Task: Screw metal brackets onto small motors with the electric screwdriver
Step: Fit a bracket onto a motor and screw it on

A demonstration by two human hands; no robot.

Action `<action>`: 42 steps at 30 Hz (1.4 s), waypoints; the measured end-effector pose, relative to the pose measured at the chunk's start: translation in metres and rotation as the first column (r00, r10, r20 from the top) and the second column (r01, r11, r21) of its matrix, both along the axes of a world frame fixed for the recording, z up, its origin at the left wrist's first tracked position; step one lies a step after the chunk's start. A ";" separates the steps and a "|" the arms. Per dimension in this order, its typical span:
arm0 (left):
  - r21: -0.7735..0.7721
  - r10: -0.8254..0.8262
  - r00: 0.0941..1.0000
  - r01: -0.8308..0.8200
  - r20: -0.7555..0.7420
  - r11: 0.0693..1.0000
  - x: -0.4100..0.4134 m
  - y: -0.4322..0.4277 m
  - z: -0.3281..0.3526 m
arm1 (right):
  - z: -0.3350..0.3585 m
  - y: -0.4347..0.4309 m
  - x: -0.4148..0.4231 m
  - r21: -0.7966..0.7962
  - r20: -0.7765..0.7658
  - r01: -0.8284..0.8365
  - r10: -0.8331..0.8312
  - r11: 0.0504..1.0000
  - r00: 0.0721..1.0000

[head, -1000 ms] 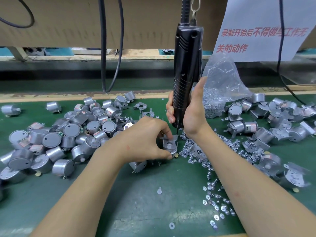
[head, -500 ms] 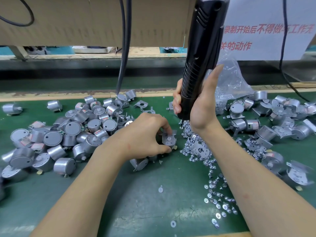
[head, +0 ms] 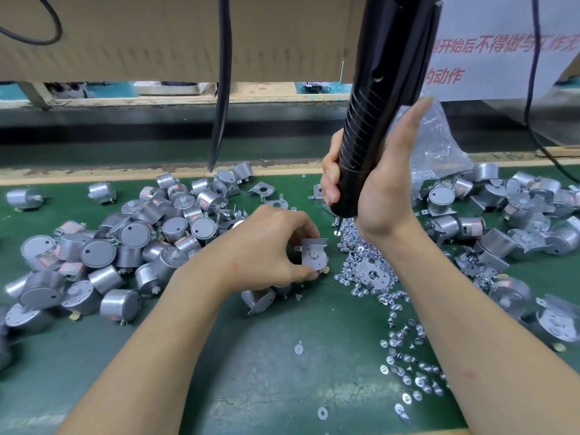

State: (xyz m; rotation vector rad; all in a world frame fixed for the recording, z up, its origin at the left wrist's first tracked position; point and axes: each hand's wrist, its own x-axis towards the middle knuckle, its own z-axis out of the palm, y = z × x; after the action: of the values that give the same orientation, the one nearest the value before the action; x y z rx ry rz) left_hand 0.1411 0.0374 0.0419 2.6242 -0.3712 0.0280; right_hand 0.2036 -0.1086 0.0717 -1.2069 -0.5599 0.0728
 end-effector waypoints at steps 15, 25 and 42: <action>0.005 -0.019 1.000 0.019 -0.015 1.000 0.001 0.000 -0.003 | -0.002 0.005 -0.007 0.051 -0.044 -0.252 0.254 0.966 0.966; 0.001 -0.023 0.998 0.023 0.059 1.000 0.003 0.001 -0.007 | -0.002 0.006 -0.008 0.048 -0.072 -0.326 0.329 0.944 0.942; 0.047 -0.030 0.995 0.026 0.094 0.999 0.005 0.000 -0.009 | -0.003 0.009 -0.015 0.099 -0.085 -0.471 0.479 0.877 0.874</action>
State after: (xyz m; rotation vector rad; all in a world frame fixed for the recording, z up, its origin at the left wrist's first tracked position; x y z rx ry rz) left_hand 0.1456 0.0377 0.0326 2.6691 -0.4460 0.1359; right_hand 0.1890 -0.0994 0.0682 -0.9617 -0.7493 0.5299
